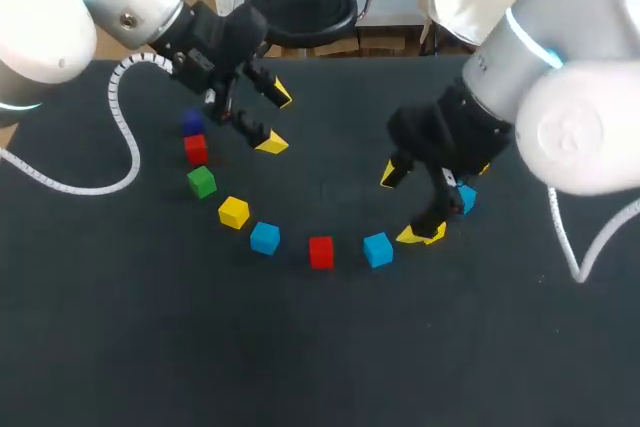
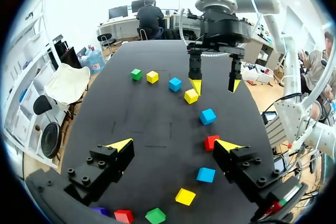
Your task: Place the blue cubes, place green cubes on the blue cubes, place the yellow cubes on the green cubes, then place the red cubes on the yellow cubes, and place purple cube on the red cubes.
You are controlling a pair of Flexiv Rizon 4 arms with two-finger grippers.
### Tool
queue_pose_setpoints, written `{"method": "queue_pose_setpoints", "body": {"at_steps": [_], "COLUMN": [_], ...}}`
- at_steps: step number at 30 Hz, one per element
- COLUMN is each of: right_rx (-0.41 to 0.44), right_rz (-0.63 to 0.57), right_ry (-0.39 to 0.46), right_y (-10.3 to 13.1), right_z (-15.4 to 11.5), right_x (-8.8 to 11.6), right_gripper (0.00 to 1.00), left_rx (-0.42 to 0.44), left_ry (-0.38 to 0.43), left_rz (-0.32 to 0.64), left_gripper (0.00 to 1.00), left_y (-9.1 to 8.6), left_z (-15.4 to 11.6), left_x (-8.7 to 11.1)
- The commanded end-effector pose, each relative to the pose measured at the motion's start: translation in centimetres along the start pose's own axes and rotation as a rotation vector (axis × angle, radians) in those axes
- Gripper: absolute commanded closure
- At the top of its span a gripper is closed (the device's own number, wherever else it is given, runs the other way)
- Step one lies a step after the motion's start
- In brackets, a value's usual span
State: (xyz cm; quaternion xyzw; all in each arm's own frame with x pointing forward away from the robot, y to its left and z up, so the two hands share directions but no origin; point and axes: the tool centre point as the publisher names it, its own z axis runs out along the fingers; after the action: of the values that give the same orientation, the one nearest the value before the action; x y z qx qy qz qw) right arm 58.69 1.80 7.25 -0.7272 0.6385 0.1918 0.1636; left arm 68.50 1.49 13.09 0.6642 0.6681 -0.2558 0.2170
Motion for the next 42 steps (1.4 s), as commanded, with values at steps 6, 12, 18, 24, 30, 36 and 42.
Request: {"method": "queue_pose_setpoints", "body": {"at_steps": [6, 12, 18, 24, 30, 36, 42], "right_rx": [-0.047, -0.005, 0.053, -0.008, -0.034, -0.059, -0.037], "right_rz": [-0.001, -0.132, -0.189, -0.208, -0.263, -0.215, -0.173], "right_ry": [-0.005, 0.031, -0.059, -0.139, -0.128, -0.151, -0.158], "right_y": [-0.4, -1.9, -1.7, -2.2, -2.9, -3.4, -2.8], "right_z": [0.0, -0.4, 1.5, 3.9, 4.8, 5.9, 6.5], "right_x": [0.0, -1.0, 0.8, 2.3, 1.6, 2.5, 2.6], "right_gripper": [0.00, 0.00, 0.00, 0.00, 0.00, 0.00, 0.00], "left_rx": [0.000, 0.000, 0.000, 0.000, 0.000, 0.000, 0.000], "left_ry": [0.002, 0.002, 0.002, 0.002, 0.002, 0.002, 0.002], "left_rz": [-0.001, -0.001, -0.001, -0.001, -0.001, -0.001, -0.001], "left_gripper": [0.00, 0.00, 0.00, 0.00, 0.00, 0.00, 0.00], "left_y": [0.0, 0.0, 0.0, 0.0, 0.0, 0.0, 0.0], "left_z": [0.0, 0.0, 0.0, 0.0, 0.0, 0.0, 0.0], "left_x": [0.0, 0.0, 0.0, 0.0, 0.0, 0.0, 0.0]}}
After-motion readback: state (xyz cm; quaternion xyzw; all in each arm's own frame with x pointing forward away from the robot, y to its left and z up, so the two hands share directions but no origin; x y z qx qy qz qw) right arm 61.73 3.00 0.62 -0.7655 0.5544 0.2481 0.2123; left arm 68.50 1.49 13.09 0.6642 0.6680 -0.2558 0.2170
